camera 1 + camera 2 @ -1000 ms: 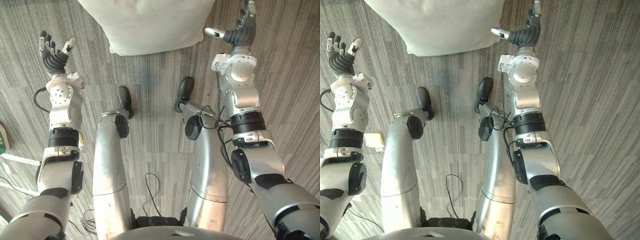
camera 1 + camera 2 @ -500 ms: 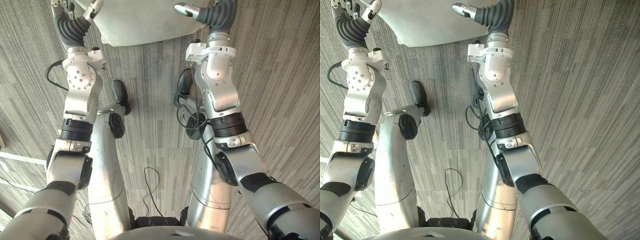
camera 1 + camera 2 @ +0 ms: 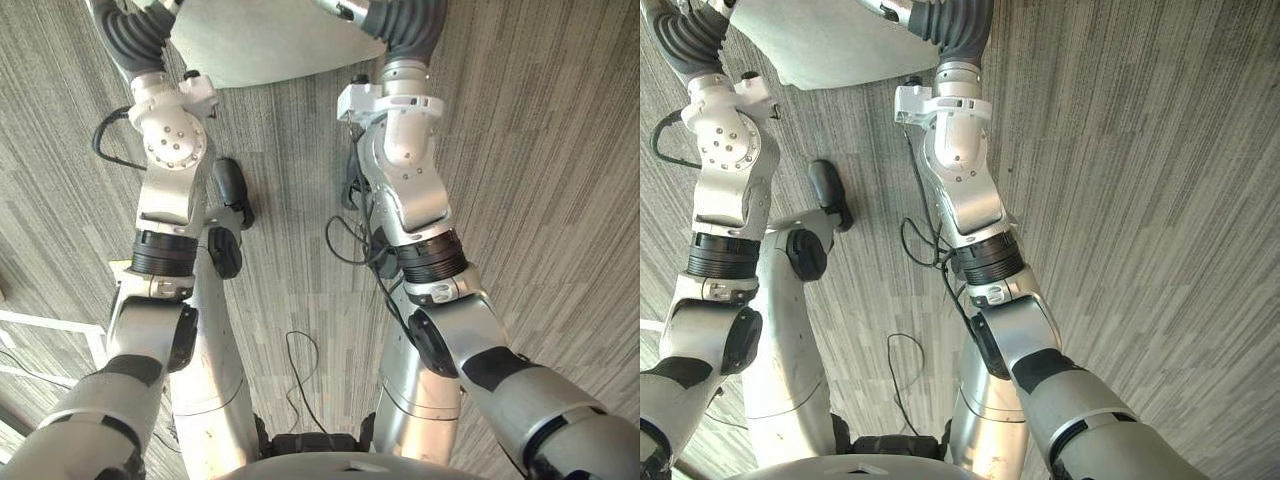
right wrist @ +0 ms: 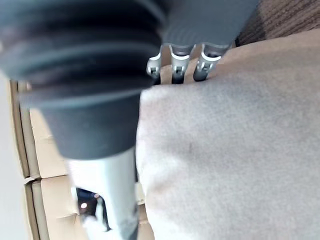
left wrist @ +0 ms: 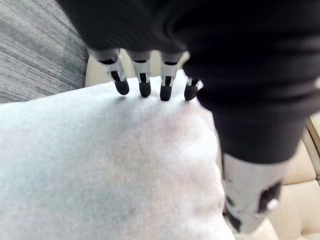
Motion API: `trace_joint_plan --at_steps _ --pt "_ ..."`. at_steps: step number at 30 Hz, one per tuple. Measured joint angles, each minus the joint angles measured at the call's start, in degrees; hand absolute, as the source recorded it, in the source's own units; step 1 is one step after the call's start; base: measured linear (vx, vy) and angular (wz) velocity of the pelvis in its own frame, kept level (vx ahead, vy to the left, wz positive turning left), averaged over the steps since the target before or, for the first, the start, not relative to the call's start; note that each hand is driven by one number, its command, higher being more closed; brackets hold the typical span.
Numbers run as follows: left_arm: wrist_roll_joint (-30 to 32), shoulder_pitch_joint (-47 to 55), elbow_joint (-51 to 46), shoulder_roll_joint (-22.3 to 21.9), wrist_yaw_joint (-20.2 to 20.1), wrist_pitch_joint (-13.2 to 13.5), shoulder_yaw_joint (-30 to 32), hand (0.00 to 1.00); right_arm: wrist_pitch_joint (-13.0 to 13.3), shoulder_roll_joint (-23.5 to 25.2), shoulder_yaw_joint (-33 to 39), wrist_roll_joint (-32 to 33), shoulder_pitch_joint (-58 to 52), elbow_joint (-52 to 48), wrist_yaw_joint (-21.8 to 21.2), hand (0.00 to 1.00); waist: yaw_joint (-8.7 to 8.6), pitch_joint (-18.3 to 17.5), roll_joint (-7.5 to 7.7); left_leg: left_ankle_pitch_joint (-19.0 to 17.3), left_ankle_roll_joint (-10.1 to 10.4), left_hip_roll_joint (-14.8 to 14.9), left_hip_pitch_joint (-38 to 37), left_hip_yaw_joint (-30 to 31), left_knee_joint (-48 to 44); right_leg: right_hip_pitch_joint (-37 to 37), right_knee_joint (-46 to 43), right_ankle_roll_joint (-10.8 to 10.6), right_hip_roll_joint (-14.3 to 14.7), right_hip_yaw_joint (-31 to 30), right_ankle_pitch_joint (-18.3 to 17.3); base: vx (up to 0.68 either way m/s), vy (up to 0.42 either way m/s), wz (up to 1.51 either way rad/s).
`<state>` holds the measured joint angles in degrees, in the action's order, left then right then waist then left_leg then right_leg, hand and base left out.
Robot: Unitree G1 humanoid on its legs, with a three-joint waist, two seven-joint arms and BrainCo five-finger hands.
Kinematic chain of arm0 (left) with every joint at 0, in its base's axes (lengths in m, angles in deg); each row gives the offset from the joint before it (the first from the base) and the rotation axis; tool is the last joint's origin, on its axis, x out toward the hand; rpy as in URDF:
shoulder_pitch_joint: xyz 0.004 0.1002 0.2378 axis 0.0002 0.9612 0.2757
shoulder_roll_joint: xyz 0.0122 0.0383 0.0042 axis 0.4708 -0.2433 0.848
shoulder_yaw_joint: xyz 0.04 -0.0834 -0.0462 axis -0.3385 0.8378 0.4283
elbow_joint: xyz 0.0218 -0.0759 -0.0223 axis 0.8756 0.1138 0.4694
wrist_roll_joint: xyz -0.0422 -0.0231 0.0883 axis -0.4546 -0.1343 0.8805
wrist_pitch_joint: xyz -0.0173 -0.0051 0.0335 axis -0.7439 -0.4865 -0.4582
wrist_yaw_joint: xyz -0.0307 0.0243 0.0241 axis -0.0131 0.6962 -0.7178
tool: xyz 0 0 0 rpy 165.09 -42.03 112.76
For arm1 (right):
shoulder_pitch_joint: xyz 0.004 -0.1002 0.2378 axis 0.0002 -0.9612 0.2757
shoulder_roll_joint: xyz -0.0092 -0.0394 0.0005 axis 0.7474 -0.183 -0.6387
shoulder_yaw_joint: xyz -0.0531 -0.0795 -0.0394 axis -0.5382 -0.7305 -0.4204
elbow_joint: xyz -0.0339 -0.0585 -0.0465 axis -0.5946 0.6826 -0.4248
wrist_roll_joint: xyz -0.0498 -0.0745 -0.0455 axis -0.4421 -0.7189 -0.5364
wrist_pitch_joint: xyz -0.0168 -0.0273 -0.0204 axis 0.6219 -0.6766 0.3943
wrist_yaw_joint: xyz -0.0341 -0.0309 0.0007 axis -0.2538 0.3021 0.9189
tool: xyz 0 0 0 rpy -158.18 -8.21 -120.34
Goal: Pick up cushions and gather them together orderly.
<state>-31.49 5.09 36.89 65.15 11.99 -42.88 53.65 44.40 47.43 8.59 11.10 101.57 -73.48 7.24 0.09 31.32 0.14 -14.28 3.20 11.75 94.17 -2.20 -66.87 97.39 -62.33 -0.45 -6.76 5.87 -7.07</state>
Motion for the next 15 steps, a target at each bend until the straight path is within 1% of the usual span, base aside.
trace_joint_plan --at_steps 3,4,6,7,12,14,15 --pt "-1.64 -3.18 2.72 -0.75 0.02 -0.19 1.25 0.0 0.33 0.11 1.08 1.2 2.24 3.32 -1.27 0.0 0.01 -0.02 0.0 0.41 0.16 -0.39 0.1 0.46 1.0 -0.02 0.49 0.2 -0.23 0.61 -0.03 -0.01 -0.026 0.07" --pt "-2.44 -3.88 2.86 -0.73 0.02 -0.19 1.26 0.0 0.59 0.1 1.18 1.41 3.22 4.38 -1.35 0.0 -0.03 -0.03 0.01 0.65 0.47 -0.55 0.12 0.46 1.89 -0.06 1.05 0.68 -0.39 0.9 0.1 -0.02 -0.039 0.24" --pt "-2.51 -5.68 4.05 -0.77 -0.03 -0.2 1.18 0.0 0.66 0.39 2.27 2.92 5.11 5.81 -1.7 0.0 0.0 -0.06 0.0 2.02 0.41 -1.16 0.01 0.47 4.01 -0.09 2.11 1.37 -0.81 1.46 0.29 -0.02 -0.041 0.25" --pt "-2.52 -6.38 5.0 -0.77 -0.03 -0.2 1.32 0.0 0.86 0.6 2.87 3.34 6.5 7.78 -1.71 0.0 0.18 -0.07 0.0 2.43 0.85 -1.24 0.0 0.76 4.63 -0.36 2.45 2.2 -0.93 2.18 0.26 -0.01 -0.047 0.16" --pt "-3.64 -7.06 5.81 -0.83 -0.1 -0.23 1.35 0.0 0.9 0.56 4.11 4.55 8.78 10.75 -1.7 0.0 0.82 -0.12 -0.09 3.97 1.73 -1.69 -0.87 1.33 7.34 -1.31 3.47 3.43 -1.17 3.21 0.63 0.0 -0.052 0.12" --pt "-3.78 -6.66 6.72 -1.18 -0.2 -0.33 1.72 0.0 0.63 0.56 4.92 5.11 8.61 11.65 -1.68 0.0 0.84 -0.33 -0.21 4.63 2.03 -2.21 -1.85 1.99 8.38 -2.38 3.81 3.51 -1.59 3.8 0.49 0.01 -0.052 0.2" --pt "-4.01 -6.16 6.7 -2.02 -0.22 -0.33 2.8 0.0 0.55 0.54 5.65 5.64 8.26 11.69 -1.67 0.0 0.98 -0.38 -0.22 4.71 2.1 -2.25 -2.24 2.07 8.37 -2.56 3.38 3.44 -1.93 3.87 -0.17 0.0 -0.058 0.2"
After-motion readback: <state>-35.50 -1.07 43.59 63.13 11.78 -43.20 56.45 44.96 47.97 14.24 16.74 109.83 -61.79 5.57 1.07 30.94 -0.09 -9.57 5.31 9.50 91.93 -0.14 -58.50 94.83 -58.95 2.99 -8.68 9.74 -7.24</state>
